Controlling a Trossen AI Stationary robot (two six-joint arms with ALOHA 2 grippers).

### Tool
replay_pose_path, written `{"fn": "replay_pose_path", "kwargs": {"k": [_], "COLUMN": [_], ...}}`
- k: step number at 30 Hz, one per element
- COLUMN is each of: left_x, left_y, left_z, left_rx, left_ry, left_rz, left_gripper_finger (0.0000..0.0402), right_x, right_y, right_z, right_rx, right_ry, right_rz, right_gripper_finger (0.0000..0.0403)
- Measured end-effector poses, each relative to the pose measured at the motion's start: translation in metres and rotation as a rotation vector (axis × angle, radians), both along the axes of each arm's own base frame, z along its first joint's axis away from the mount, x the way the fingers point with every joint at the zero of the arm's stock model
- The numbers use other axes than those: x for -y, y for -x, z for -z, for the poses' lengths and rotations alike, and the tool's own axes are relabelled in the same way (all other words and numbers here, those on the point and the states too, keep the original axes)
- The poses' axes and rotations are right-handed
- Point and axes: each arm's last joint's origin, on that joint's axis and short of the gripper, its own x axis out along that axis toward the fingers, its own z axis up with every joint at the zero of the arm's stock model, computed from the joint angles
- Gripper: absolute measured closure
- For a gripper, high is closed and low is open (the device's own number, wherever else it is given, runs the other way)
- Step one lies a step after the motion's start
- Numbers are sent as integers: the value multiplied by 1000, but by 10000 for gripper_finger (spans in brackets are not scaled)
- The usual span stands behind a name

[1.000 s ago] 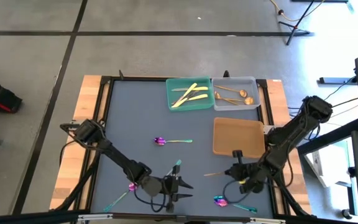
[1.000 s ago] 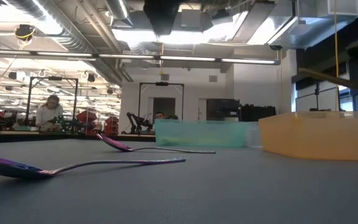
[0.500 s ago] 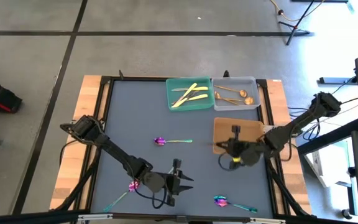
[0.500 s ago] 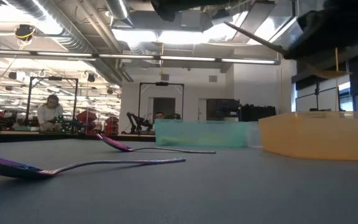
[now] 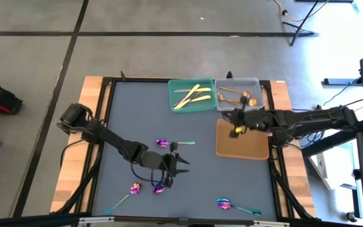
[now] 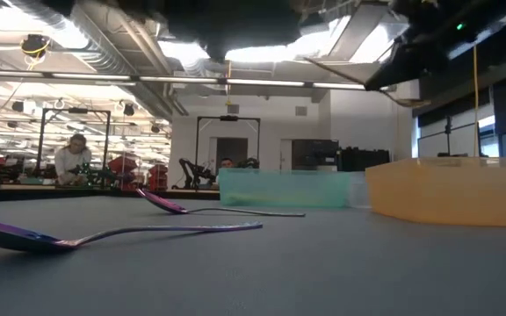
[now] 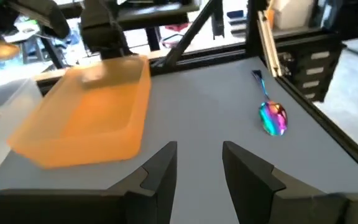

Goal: Sort silverware by color (type)
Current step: Put the gold spoon into the transparent bin

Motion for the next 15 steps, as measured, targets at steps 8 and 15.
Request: {"fn": "replay_pose_path", "kwargs": {"k": [8,15], "left_x": [-21,-26], "left_y": [27,31], "left_z": [23,30], "left_rx": [43,26], "left_ry": [95,64], "left_rz": [-51,-98], "left_gripper_finger": [278,278], "right_x": [56,96], "right_y": [16,33], "right_z": [16,22], "right_rx": [35,65], "right_ry": [-16,-36], "right_rz": [128,254], "right_gripper_finger": [400,400]}}
